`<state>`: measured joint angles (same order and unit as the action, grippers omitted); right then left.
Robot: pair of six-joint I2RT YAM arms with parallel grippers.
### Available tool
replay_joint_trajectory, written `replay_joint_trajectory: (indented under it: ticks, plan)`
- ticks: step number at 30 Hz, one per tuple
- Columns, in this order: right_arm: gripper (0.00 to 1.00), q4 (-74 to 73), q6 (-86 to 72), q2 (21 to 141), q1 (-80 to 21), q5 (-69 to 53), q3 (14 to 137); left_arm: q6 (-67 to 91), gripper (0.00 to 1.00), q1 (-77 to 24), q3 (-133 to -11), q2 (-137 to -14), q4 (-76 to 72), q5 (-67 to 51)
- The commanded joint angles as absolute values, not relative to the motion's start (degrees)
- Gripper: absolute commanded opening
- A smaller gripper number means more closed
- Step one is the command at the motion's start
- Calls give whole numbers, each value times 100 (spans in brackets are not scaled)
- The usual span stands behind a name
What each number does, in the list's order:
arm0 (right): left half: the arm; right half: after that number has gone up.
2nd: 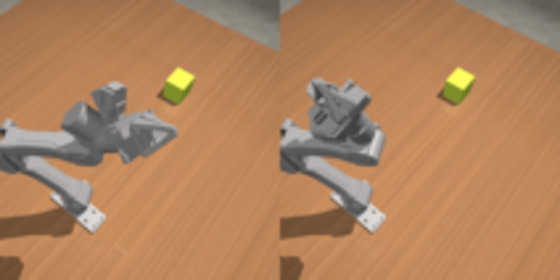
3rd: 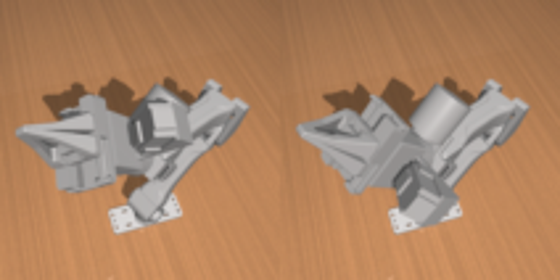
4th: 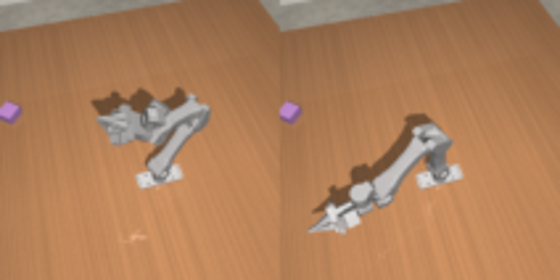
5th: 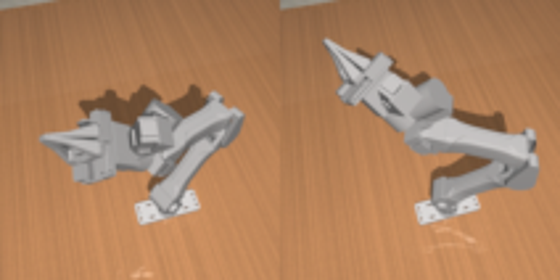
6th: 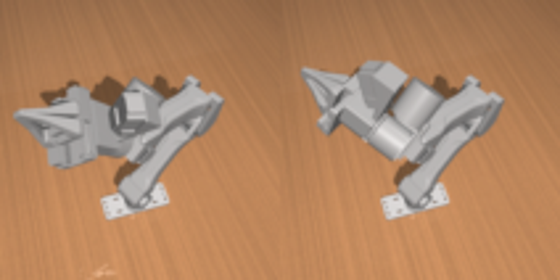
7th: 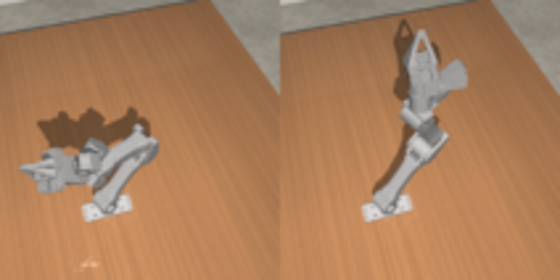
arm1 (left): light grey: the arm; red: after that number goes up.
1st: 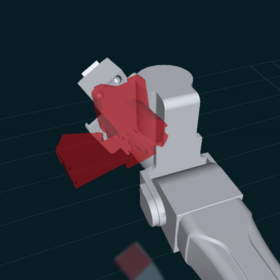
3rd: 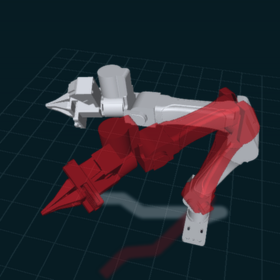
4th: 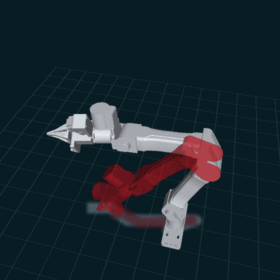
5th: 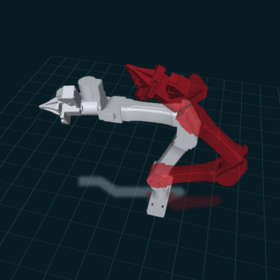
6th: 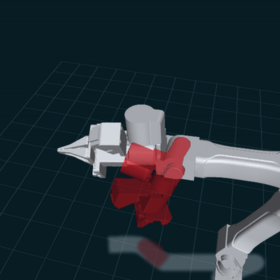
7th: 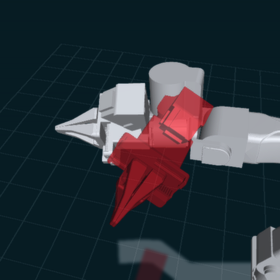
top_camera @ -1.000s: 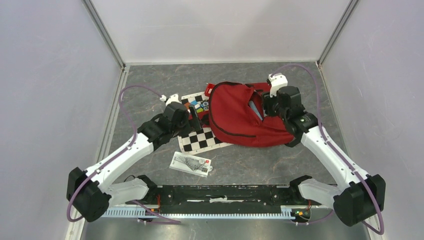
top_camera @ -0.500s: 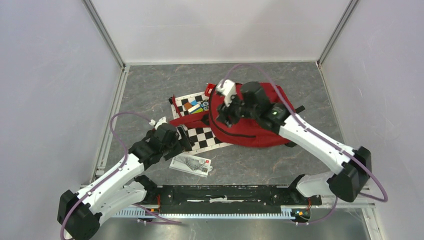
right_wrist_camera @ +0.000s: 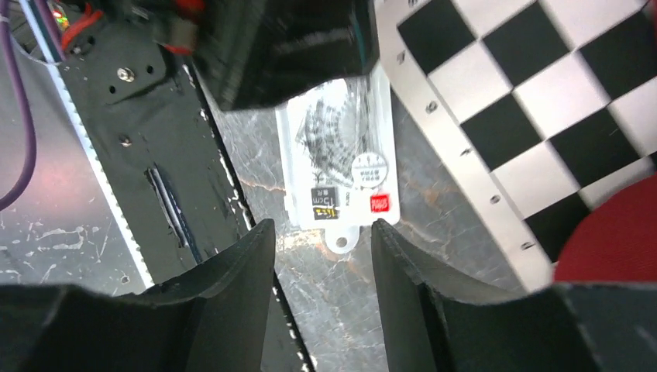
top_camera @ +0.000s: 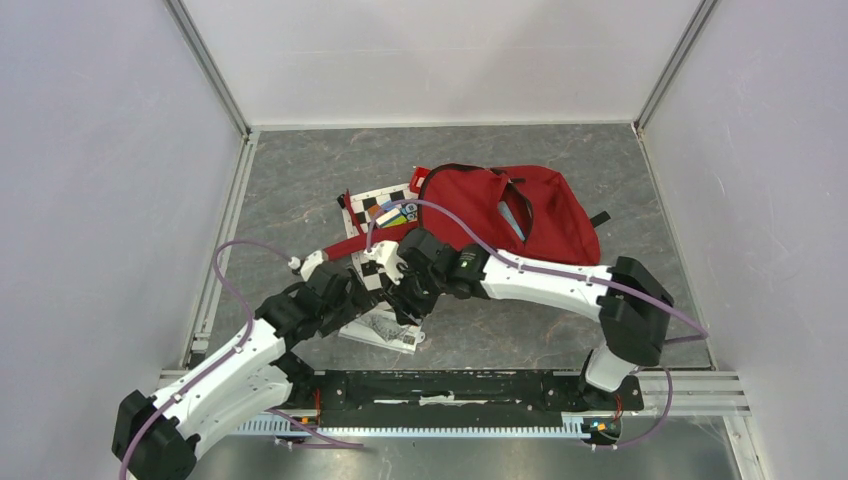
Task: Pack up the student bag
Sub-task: Pick up the stationery from the center of the board.
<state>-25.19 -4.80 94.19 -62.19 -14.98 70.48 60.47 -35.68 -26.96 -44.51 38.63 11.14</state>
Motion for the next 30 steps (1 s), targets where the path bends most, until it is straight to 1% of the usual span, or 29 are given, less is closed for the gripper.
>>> replay_joint_trajectory:
  ticks: [1, 8, 13, 22, 26, 30]
  plan:
    - [53, -2601, -1570, 9561, -6205, -1341, 6888, 6381, 100, -3507, -2606, -4286, 3864, 1699]
    - [50, -2443, -2591, 9591, -6205, -1140, 6272, 6348, 100, -3473, -2379, -4539, 3524, 1657]
    - [49, -2099, -3107, 9380, -6196, -962, 5714, 6217, 100, -3445, -2330, -4708, 3289, 1613]
    - [45, -958, -3943, 9214, -6196, -1006, 4978, 6231, 100, -3386, -2169, -4788, 3053, 1479]
    - [45, -620, -4150, 9259, -6197, -947, 4852, 6258, 100, -3384, -2110, -4735, 2992, 1434]
    - [43, -478, -4211, 9355, -6199, -886, 4878, 6248, 100, -3375, -2074, -4711, 2945, 1438]
